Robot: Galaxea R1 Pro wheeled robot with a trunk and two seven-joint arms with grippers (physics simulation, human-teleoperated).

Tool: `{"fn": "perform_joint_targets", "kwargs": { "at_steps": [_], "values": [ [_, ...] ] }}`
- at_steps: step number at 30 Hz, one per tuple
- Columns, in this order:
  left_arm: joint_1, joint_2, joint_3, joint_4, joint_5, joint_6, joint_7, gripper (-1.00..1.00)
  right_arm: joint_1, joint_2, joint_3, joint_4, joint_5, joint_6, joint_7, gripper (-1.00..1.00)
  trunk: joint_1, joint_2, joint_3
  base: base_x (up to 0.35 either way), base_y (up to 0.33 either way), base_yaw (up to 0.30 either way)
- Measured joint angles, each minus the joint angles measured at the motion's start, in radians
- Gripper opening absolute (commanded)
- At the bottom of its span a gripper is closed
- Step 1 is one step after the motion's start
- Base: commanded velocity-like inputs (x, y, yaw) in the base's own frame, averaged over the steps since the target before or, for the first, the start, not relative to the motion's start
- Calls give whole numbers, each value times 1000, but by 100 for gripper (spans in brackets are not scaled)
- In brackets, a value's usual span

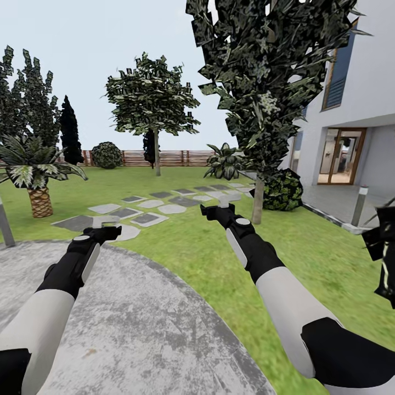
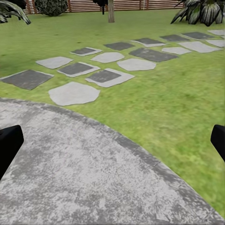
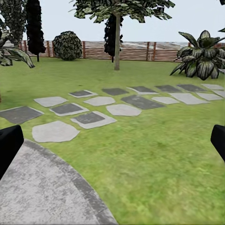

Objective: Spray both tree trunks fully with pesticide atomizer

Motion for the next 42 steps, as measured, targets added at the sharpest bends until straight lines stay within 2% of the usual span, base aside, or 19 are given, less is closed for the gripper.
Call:
{"fn": "perform_joint_targets", "kwargs": {
  "at_steps": [22, 42],
  "values": [
    [4, 0, 0, 1, 0, 0, 0, 100, 1, 0, 0, 0, 0, 0, 0, 100, 0, 0, 0, 89, 53, 0],
    [7, 0, 0, 1, 0, 0, 2, 100, 0, 0, 0, 0, 0, 0, 0, 100, 0, 0, 0, 325, 0, 0]
  ]
}}
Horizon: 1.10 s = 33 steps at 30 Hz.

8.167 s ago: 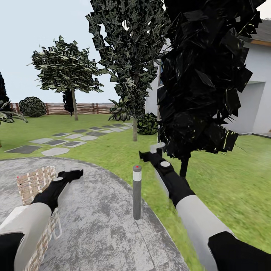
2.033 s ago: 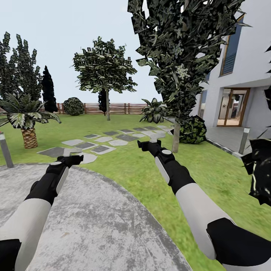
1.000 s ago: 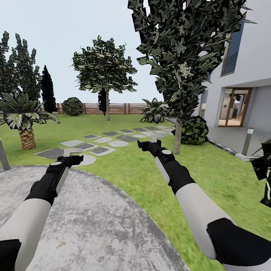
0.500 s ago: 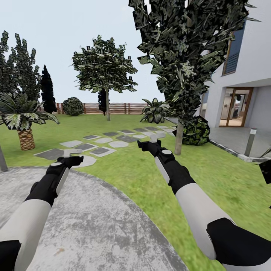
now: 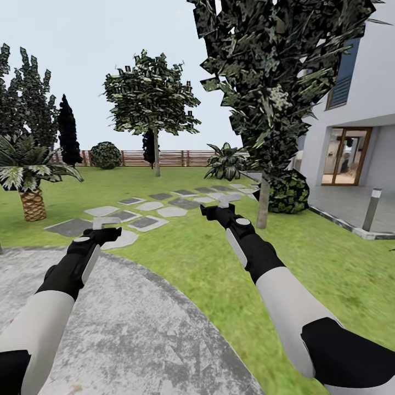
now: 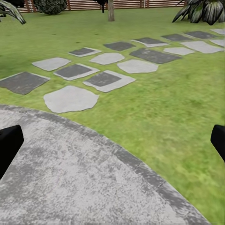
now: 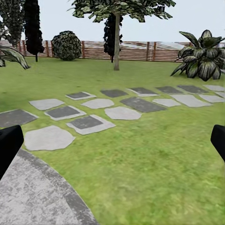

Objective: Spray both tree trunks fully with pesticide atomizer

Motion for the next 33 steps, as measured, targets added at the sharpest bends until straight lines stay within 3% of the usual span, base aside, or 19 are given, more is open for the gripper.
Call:
{"fn": "perform_joint_targets", "kwargs": {
  "at_steps": [33],
  "values": [
    [0, 0, 2, 0, 2, 0, 0, 100, 0, 0, 0, 0, 0, 0, 0, 100, 0, 0, 0, 339, 0, 0]
  ]
}}
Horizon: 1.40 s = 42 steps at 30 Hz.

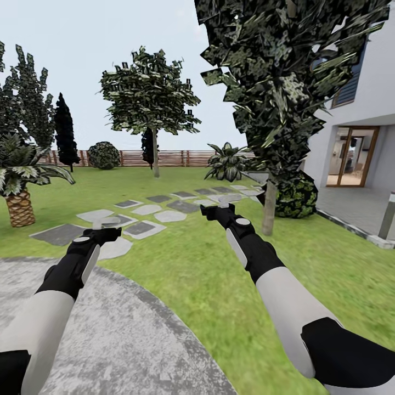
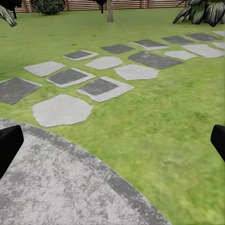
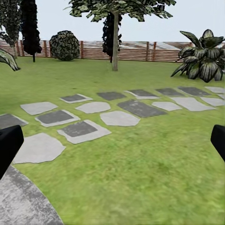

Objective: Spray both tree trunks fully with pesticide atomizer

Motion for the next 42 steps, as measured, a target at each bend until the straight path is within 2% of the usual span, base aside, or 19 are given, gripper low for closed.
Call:
{"fn": "perform_joint_targets", "kwargs": {
  "at_steps": [20, 25, 29, 31, 34, 35, 37, 38, 40, 41, 42],
  "values": [
    [2, 2, 2, 1, -2, 0, -2, 100, 0, 0, 0, 1, 0, 0, 0, 100, 0, 0, 0, 339, 0, 0],
    [3, 3, 2, 29, -1, -3, -1, 100, 0, 0, 0, 43, 1, 0, 0, 100, 0, 0, 0, 339, 0, 0],
    [4, 6, 4, 87, -1, -14, -2, 100, 0, 0, -1, 134, 3, -16, 1, 100, 0, 0, 0, 339, 0, 0],
    [17, 8, 4, 156, -1, -54, -3, 100, 1, 0, -1, 230, 6, -83, 1, 100, 0, 0, 0, 339, 0, 0],
    [49, 8, 4, 241, -5, -163, -3, 100, 1, 0, -1, 386, 11, -232, 0, 100, 0, 0, 0, 339, 0, 0],
    [57, 8, 4, 255, -5, -183, -3, 100, 1, 0, -1, 419, 11, -260, -1, 100, 0, 0, 0, 339, 0, 0],
    [94, 8, 3, 303, -7, -247, -3, 100, 1, 0, -1, 543, 12, -362, -2, 100, 0, 0, 0, 339, 0, 0],
    [126, 8, 4, 331, -7, -285, -2, 100, 1, 0, -1, 628, 13, -436, -3, 100, 0, 0, 0, 339, 0, 0],
    [168, 9, 4, 356, -7, -326, -2, 100, 8, 0, 0, 686, 14, -501, -3, 100, 0, 0, 0, 338, 0, 0],
    [208, 11, 5, 375, -7, -370, -2, 100, 40, 0, 0, 711, 14, -542, -5, 100, 0, 0, 0, 302, 0, 0],
    [286, 11, 5, 396, -7, -457, -2, 100, 114, -13, -1, 726, 13, -574, -6, 100, 0, 0, 0, 284, 0, 0]
  ]
}}
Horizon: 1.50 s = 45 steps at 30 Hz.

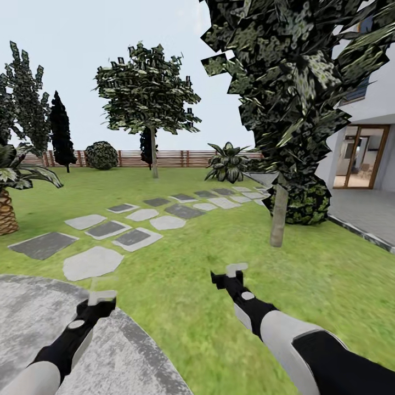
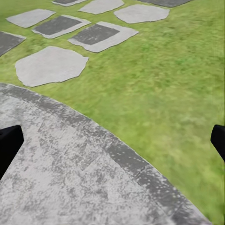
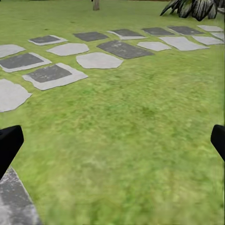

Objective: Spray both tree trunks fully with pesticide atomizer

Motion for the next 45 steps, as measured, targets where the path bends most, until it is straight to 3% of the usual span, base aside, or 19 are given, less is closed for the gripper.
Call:
{"fn": "perform_joint_targets", "kwargs": {
  "at_steps": [1, 4, 11, 15, 20, 25, 28, 32, 37, 45],
  "values": [
    [42, 0, 0, 5, 1, -33, 0, 100, 86, -18, -1, 4, -1, -10, 0, 100, 0, 0, -1, 254, 0, 0],
    [121, 0, 0, 11, 4, -93, 0, 100, 127, -61, -1, 8, -2, -56, 0, 100, 0, 0, 0, 147, 0, 0],
    [268, -2, 0, 28, 15, -155, 1, 100, 273, -94, 2, 12, 2, -119, 2, 100, 0, 0, 0, 21, 0, 0],
    [293, -3, 0, 100, 17, -185, 1, 100, 314, -106, 4, 13, 18, -122, -6, 100, 0, 0, 0, 2, 0, 0],
    [302, -4, -1, 211, 17, -226, -1, 100, 390, -193, 2, 11, 60, -125, -59, 100, 0, 0, 0, 0, 0, 0],
    [303, -12, -1, 260, 18, -238, -1, 100, 414, -231, -4, 9, 60, -123, -68, 100, 0, 0, 0, 0, 0, 11],
    [303, -16, -2, 271, 18, -239, -1, 100, 420, -239, -5, 10, 41, -123, -69, 100, 0, 0, -1, 0, 0, 140],
    [303, -31, -1, 279, 18, -240, -1, 100, 460, -234, -4, 10, -13, -122, -69, 100, 0, 0, -3, 0, 0, 239],
    [304, -46, 0, 281, 17, -240, -1, 100, 465, -231, -4, 10, -19, -122, -69, 100, 0, 0, -6, 0, 0, 263],
    [304, -49, 0, 281, 17, -238, -1, 100, 465, -231, -3, 10, -20, -122, -69, 100, 0, 0, -10, 0, 0, 270]
  ]
}}
